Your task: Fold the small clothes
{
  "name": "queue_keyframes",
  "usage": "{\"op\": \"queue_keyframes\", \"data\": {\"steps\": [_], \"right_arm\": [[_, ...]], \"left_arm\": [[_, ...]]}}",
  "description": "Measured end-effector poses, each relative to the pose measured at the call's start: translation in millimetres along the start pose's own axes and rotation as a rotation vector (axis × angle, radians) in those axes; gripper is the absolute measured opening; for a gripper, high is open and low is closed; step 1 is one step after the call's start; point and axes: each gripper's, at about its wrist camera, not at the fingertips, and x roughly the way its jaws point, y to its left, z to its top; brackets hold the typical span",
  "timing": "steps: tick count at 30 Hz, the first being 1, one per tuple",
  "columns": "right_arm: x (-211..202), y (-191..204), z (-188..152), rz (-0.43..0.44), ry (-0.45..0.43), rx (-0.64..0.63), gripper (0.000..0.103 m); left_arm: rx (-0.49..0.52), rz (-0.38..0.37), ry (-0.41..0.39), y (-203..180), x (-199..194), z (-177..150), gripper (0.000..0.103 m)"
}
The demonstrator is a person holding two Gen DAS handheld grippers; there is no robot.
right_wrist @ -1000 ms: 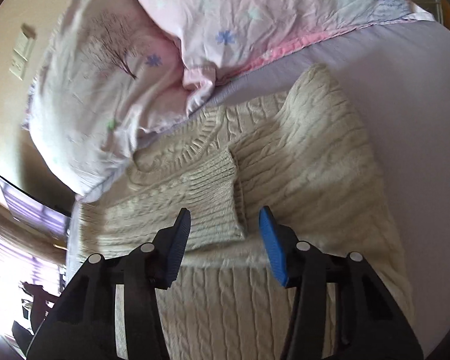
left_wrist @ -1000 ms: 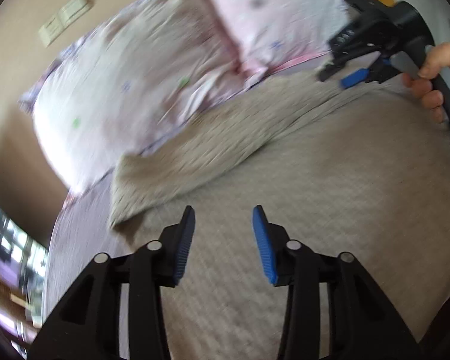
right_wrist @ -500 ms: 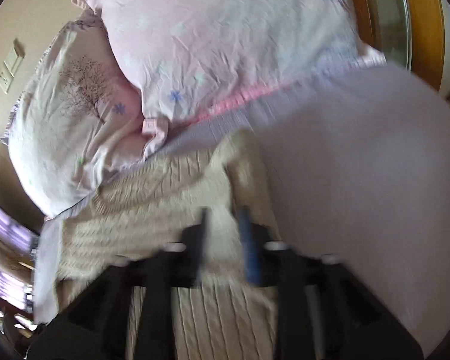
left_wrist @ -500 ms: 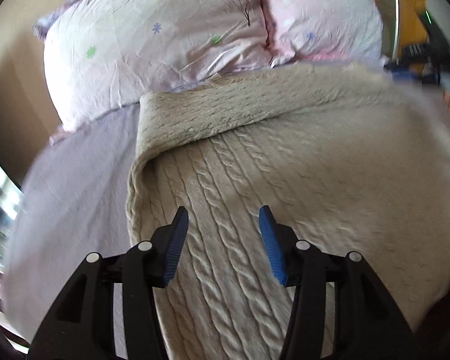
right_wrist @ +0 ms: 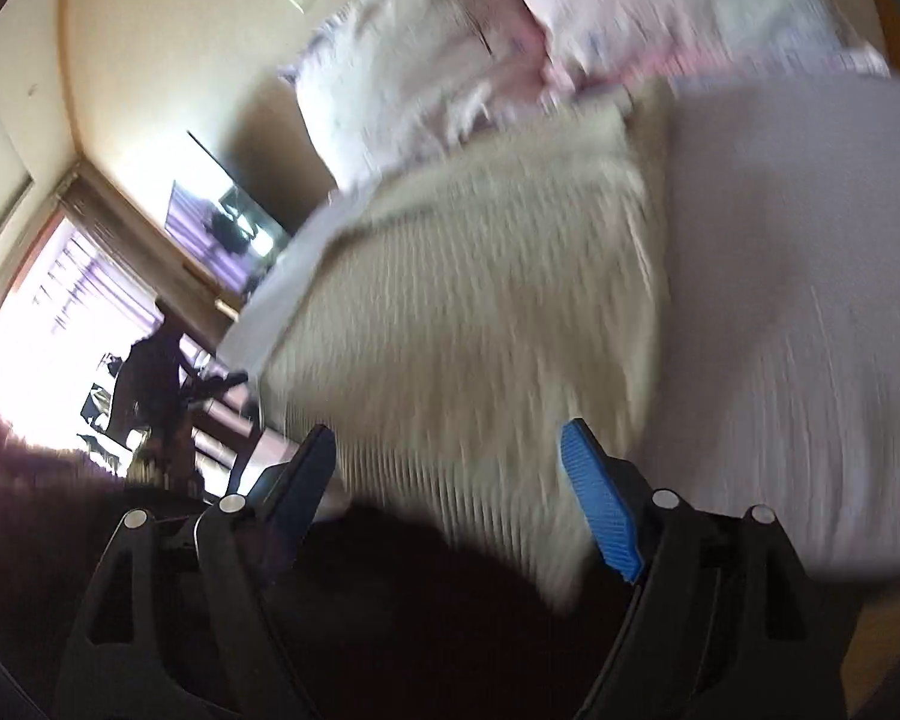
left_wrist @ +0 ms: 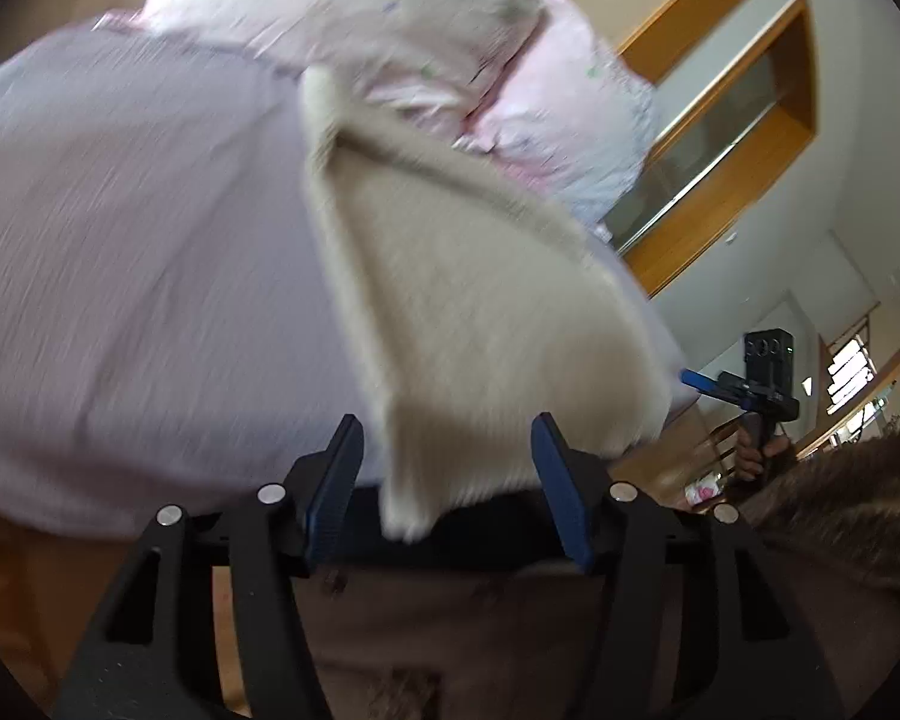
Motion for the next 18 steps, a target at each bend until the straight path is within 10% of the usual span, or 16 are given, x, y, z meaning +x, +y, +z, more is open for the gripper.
{"op": "queue_keyframes", "data": {"steps": [9,11,13,18], "right_arm": [[59.6,-48.7,-38.2,0.182,0.065,0.189,0.08],[70.3,-49.4,-39.8,0.252,0.061,0.193,0.055],[74.7,-46.8,-42.7,0.301,0.057,0.18,0.013],[43.2,-20.8,-28.5,0.363,-0.059,0.079,0.01]], "left_arm": [[-0.089,-0.051,0.09,12.9,55.3,-12.3,0.058],[-0.132,-0.085,0.078,17.7,62.1,-8.9,0.048],[-0.18,-0.135,0.077,24.0,67.6,-7.0,0.014],[-0.209,-0.249,0.005,14.6,41.5,-3.2,0.007]]}}
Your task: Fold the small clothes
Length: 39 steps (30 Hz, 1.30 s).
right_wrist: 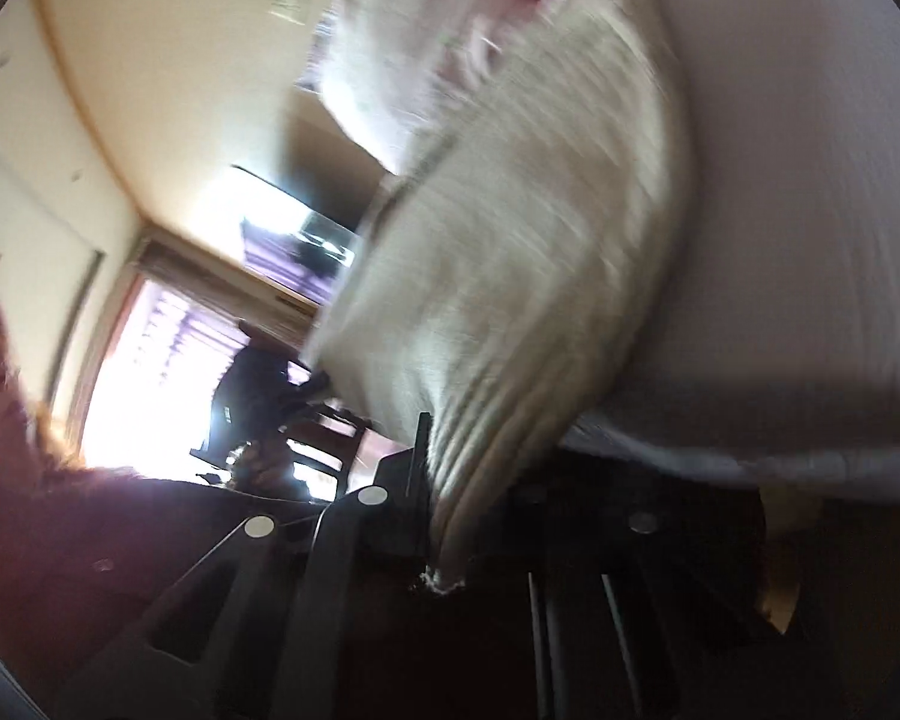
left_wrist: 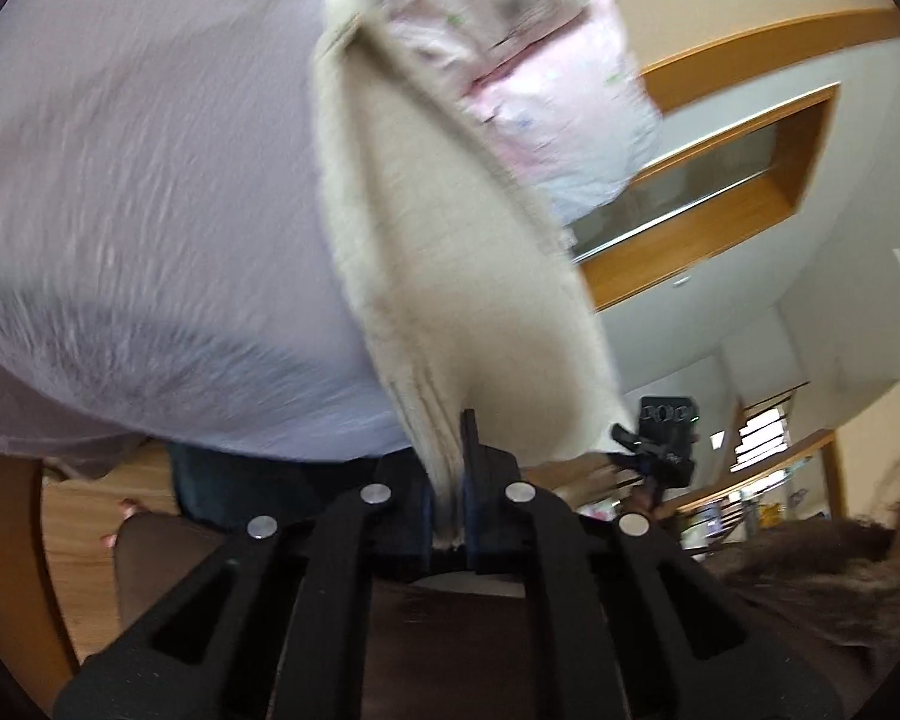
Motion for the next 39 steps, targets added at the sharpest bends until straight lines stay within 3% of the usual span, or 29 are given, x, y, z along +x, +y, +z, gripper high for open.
{"op": "queue_keyframes", "data": {"steps": [4,6,9,12,14,16,18,19,20,21,22,23,24,27,29,32,39], "right_arm": [[-13.5,41.5,59.6,-0.033,-0.122,-0.173,0.01],[-12.3,49.1,92.6,-0.064,-0.176,-0.229,0.01],[1.5,46.0,166.4,-0.139,-0.314,-0.248,0.01],[22.2,24.2,220.0,-0.233,-0.383,-0.181,0.01],[44.4,-5.9,258.5,-0.411,-0.436,-0.096,0.01],[69.5,-36.7,285.4,-0.566,-0.409,0.031,0.011],[87.8,-62.7,294.7,-0.616,-0.342,0.153,0.013],[93.1,-69.6,293.5,-0.611,-0.328,0.201,0.018],[93.8,-67.6,291.6,-0.59,-0.341,0.205,0.034],[89.6,-61.5,285.1,-0.56,-0.367,0.189,0.052],[81.4,-49.4,281.5,-0.516,-0.429,0.152,0.083],[75.9,-43.2,278.3,-0.487,-0.485,0.121,0.1],[68.5,-35.6,276.2,-0.446,-0.536,0.093,0.101],[41.9,-27.7,259.3,-0.242,-0.632,0.045,0.101],[28.8,-34.7,243.9,-0.162,-0.671,0.03,0.101],[17.9,-51.0,238.0,-0.153,-0.645,0.092,0.101],[21.6,-55.0,233.4,-0.145,-0.658,0.09,0.101]], "left_arm": [[0.122,-0.006,-0.106,-42.9,-21.4,42.5,0.007],[0.178,0.029,-0.162,-60.5,-17.5,86.3,0.007],[0.176,0.079,-0.233,-65.3,1.0,150.0,0.007],[0.124,0.148,-0.297,-53.4,33.8,216.3,0.007],[0.101,0.252,-0.317,-42.2,60.7,257.8,0.007],[0.051,0.356,-0.307,-20.7,90.5,292.8,0.008],[-0.025,0.419,-0.256,1.0,108.2,306.7,0.009],[-0.071,0.419,-0.245,10.2,112.6,308.5,0.009],[-0.108,0.368,-0.261,17.4,110.5,302.2,0.011],[-0.111,0.341,-0.278,17.8,106.2,298.3,0.013],[-0.092,0.339,-0.292,14.6,99.3,293.7,0.015],[-0.076,0.334,-0.299,12.1,91.9,288.8,0.019],[-0.068,0.327,-0.303,8.9,85.1,283.1,0.028],[-0.064,0.302,-0.296,4.7,61.9,270.5,0.041],[-0.059,0.316,-0.267,3.5,52.1,256.0,0.043],[-0.082,0.323,-0.206,7.3,50.4,237.7,0.045],[-0.114,0.38,-0.122,17.2,76.6,221.1,0.053]]}}
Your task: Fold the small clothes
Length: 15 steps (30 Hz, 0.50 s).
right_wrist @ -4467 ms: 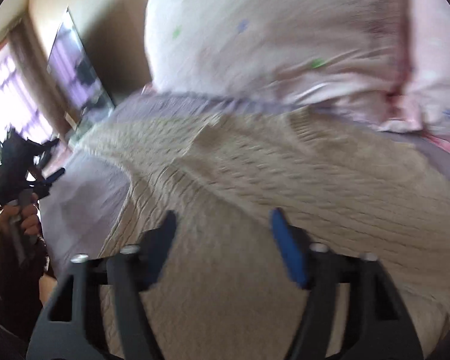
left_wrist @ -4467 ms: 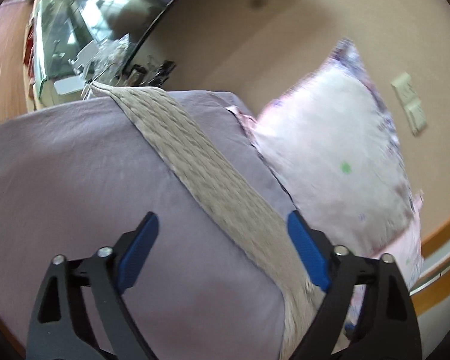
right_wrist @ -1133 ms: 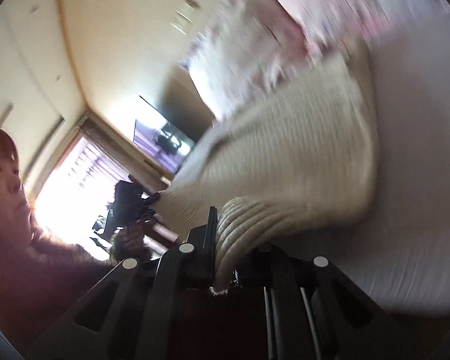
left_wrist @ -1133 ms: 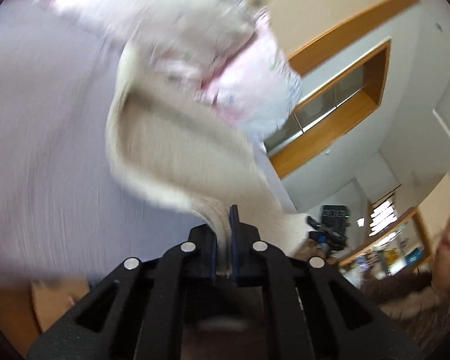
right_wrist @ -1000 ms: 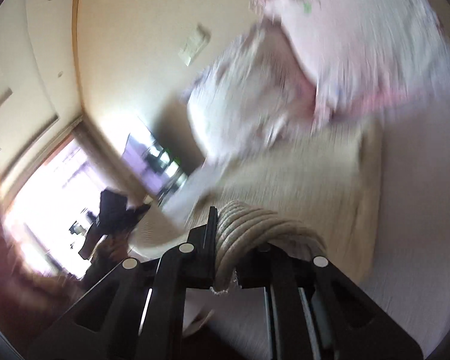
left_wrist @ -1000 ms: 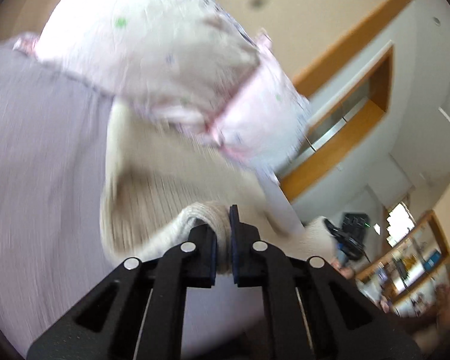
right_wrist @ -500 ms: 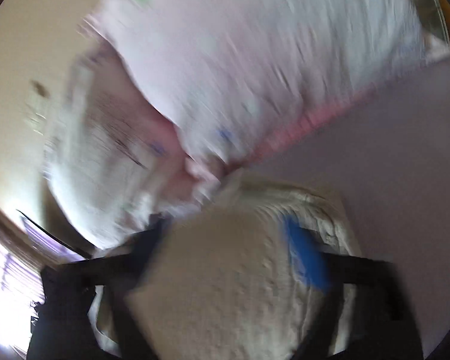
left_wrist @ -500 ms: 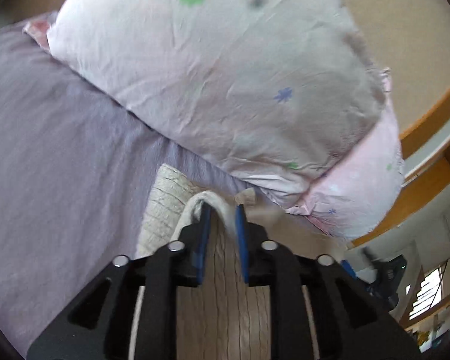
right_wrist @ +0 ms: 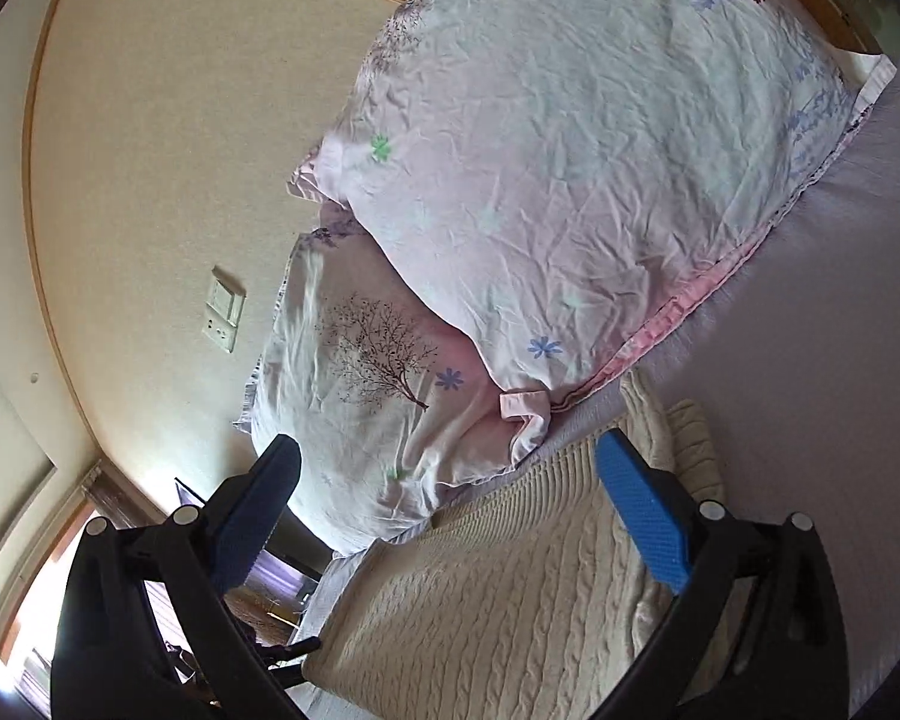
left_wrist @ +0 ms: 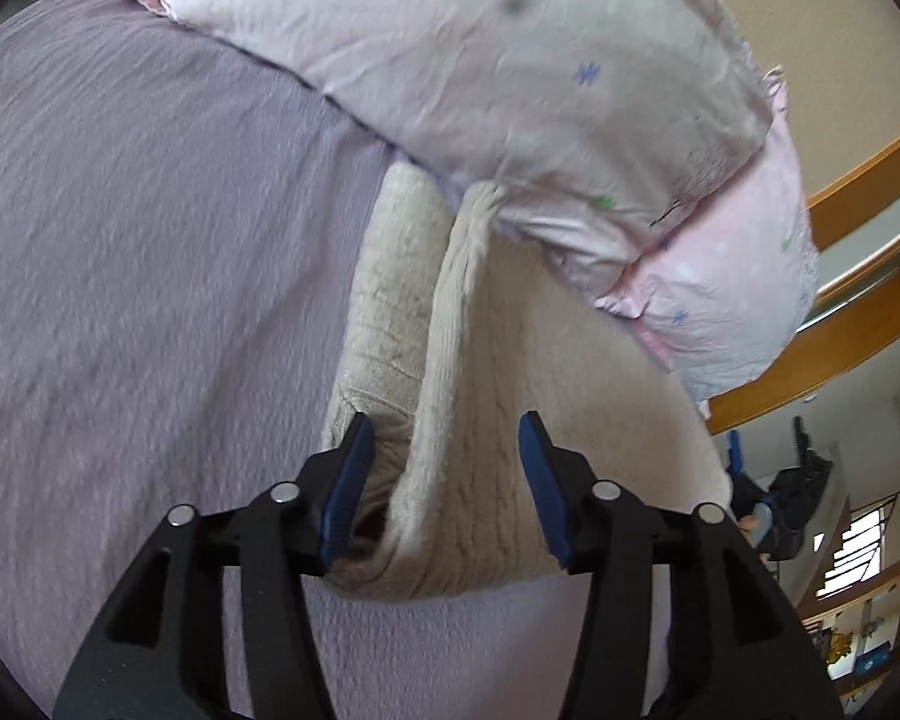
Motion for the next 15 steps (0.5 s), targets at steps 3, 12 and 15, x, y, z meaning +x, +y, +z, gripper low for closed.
{"op": "queue_keyframes", "data": {"steps": [3,12,15], "right_arm": [[3.4,-0.5,-0.2,0.0,0.012,0.011,0.101],[-10.7,-1.9,1.3,0.027,-0.032,0.014,0.101],[-6.5,-1.9,-0.6,0.042,-0.008,0.023,0.101]], "left_arm": [[-0.006,0.005,-0.016,-4.8,7.5,0.0,0.054],[-0.179,0.086,-0.081,11.9,-1.9,-5.9,0.033],[-0.097,0.216,-0.092,-3.2,-6.4,-10.3,0.057]]}}
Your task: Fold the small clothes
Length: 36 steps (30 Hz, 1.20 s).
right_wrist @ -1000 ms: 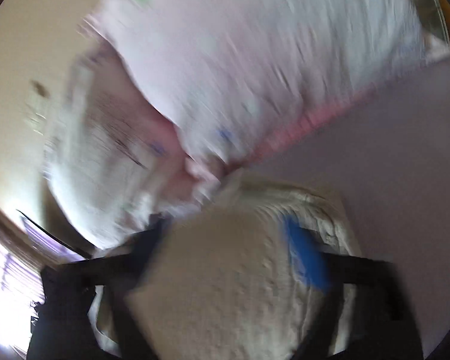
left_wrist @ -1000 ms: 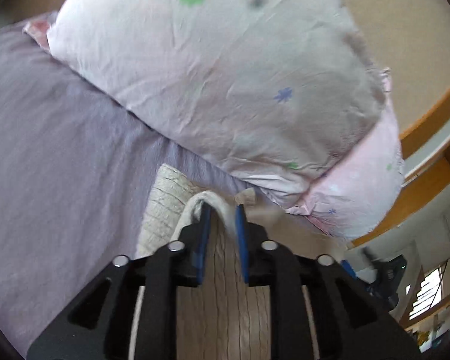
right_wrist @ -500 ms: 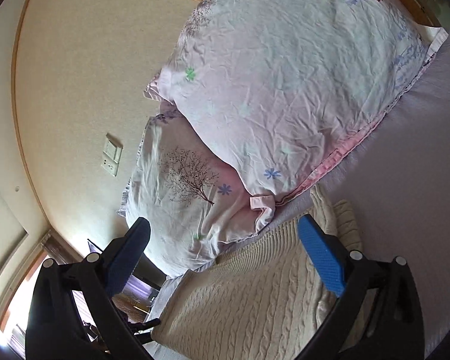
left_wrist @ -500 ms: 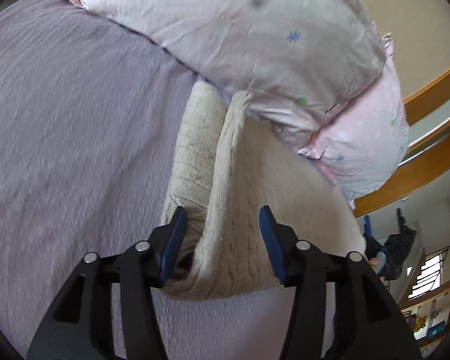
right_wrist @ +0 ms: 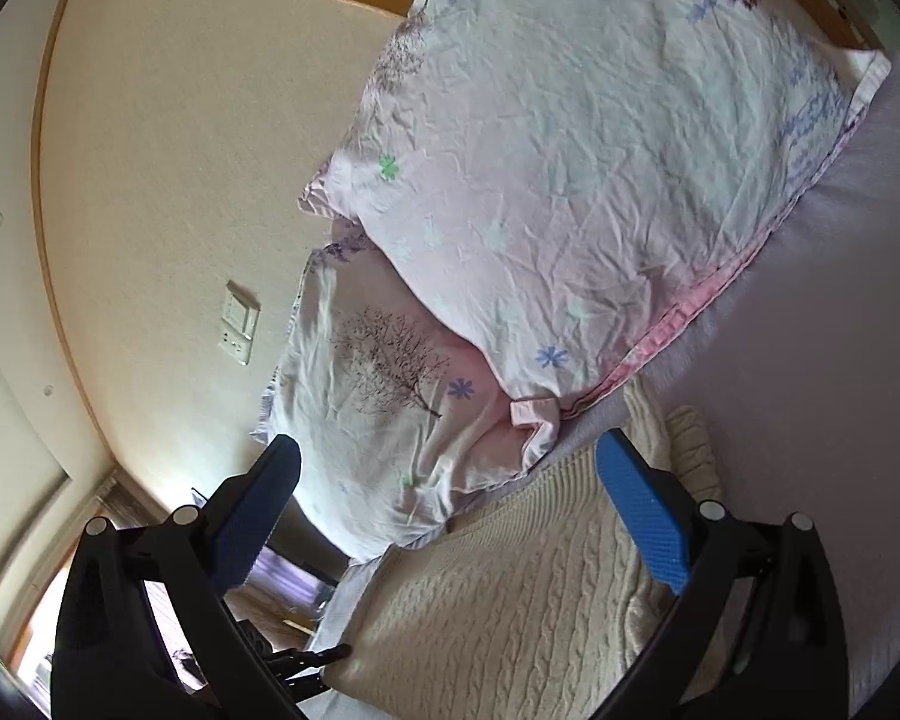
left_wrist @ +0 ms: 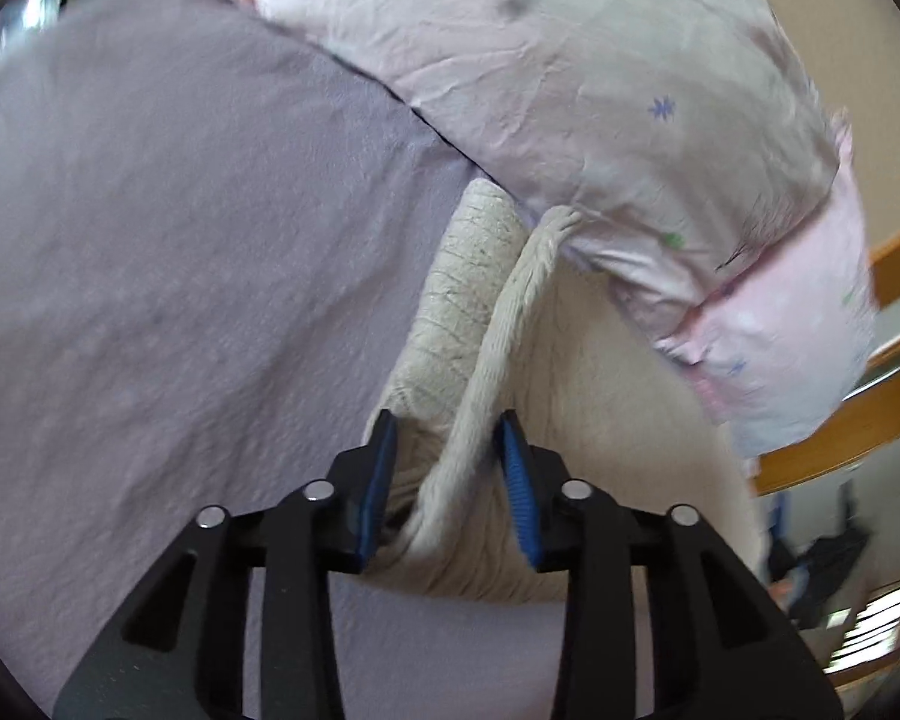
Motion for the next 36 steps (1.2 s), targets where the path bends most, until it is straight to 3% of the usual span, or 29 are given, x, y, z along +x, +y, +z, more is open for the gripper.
{"op": "queue_keyframes", "data": {"steps": [2,3,6,8,10,12,14,18,23,28,31,33,36], "right_arm": [[3.2,4.9,-1.8,0.005,0.017,-0.024,0.101],[3.9,7.1,-2.5,0.006,0.02,-0.034,0.101],[7.0,13.4,-5.0,-0.006,0.031,-0.07,0.101],[9.4,14.0,-6.3,-0.013,0.04,-0.076,0.101],[10.0,13.1,-6.4,-0.018,0.042,-0.072,0.101],[8.9,11.5,-5.5,-0.019,0.036,-0.063,0.101],[6.5,9.3,-4.0,-0.014,0.026,-0.046,0.101],[0.1,7.4,0.5,0.01,0.001,-0.016,0.101],[-12.2,14.7,6.7,0.013,-0.039,-0.042,0.101],[-27.0,21.0,13.7,-0.067,-0.092,-0.11,0.101],[-33.9,17.0,18.7,-0.116,-0.103,-0.118,0.101],[-40.2,10.8,22.7,-0.167,-0.115,-0.11,0.101],[-42.6,-1.5,27.3,-0.192,-0.091,-0.064,0.101]], "left_arm": [[0.047,0.139,-0.025,-5.9,-2.5,-1.6,0.07],[0.068,0.159,-0.031,-7.1,-1.0,-1.6,0.071],[0.11,0.122,-0.017,-9.8,6.6,1.3,0.075],[0.129,0.079,-0.006,-15.2,14.0,6.0,0.071],[0.103,0.009,0.01,-14.5,18.8,8.9,0.055],[0.029,-0.077,0.048,-5.9,27.8,11.9,0.019],[-0.064,-0.167,0.077,5.1,32.5,12.6,0.017],[-0.08,-0.308,0.059,-8.0,14.4,16.9,0.015],[0.052,-0.513,0.032,-97.1,-14.7,15.7,0.014],[0.263,-0.676,0.134,-234.3,13.4,-30.5,0.014],[0.307,-0.699,0.258,-289.0,56.7,-66.9,0.018],[0.331,-0.673,0.354,-316.4,92.0,-89.8,0.02],[0.301,-0.706,0.363,-317.2,101.6,-96.6,0.022]]}}
